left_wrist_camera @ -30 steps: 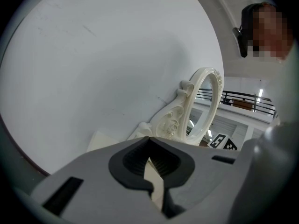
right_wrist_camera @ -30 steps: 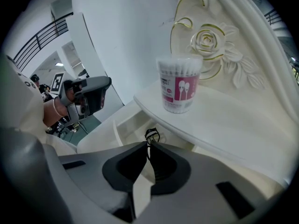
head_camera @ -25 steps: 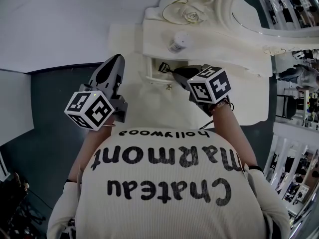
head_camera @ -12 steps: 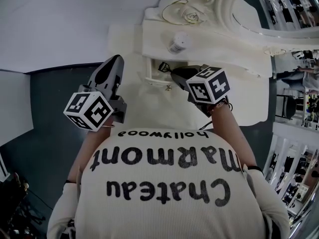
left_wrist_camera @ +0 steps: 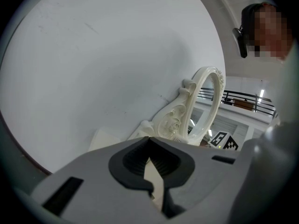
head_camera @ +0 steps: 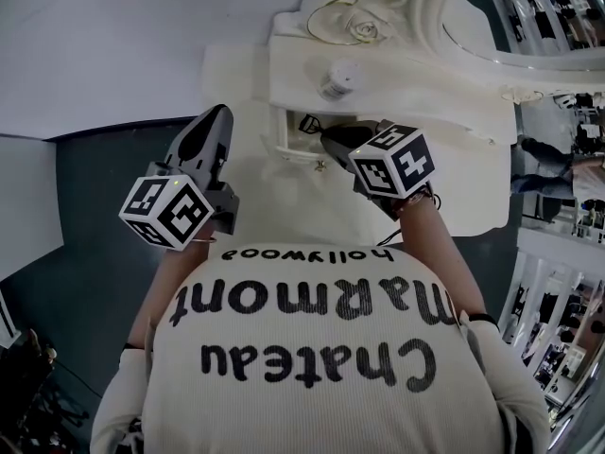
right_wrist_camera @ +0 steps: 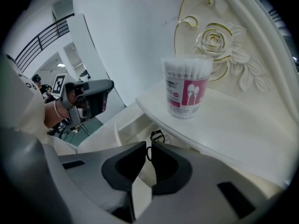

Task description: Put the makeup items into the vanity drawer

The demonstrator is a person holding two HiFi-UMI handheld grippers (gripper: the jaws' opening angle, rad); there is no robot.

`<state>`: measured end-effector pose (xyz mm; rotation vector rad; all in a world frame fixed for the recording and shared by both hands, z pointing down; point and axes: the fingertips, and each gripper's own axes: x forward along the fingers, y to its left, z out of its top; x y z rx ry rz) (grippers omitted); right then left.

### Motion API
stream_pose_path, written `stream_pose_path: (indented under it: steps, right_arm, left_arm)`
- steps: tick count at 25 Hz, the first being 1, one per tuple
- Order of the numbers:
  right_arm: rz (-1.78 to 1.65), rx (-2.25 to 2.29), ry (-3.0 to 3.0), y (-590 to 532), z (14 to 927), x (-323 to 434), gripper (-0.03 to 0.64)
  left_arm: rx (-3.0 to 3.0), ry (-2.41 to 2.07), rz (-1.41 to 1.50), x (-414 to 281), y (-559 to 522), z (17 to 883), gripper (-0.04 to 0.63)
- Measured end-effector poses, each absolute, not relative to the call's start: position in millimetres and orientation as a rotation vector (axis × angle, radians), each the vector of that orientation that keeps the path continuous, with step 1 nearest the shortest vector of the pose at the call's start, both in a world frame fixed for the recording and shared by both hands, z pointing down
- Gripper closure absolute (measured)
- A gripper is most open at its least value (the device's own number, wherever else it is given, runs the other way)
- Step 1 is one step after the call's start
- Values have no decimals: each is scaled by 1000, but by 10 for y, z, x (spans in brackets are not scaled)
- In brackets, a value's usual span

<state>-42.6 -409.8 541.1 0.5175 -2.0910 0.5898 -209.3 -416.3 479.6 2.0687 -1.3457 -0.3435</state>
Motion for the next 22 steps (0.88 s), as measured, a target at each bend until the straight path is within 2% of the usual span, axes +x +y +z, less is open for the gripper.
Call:
stream_pose_path:
  steps: [6,22]
  right_arm:
    - [578,488,-2104,-4075,5364,-498,533]
    - [584,465,-2121,-4044,5362,-553,531]
  left_arm:
    - [2062,-1343,-343,-2089,-4151,4820,588]
    - [2060,-1335,-344,-2067,-4143,4855,588]
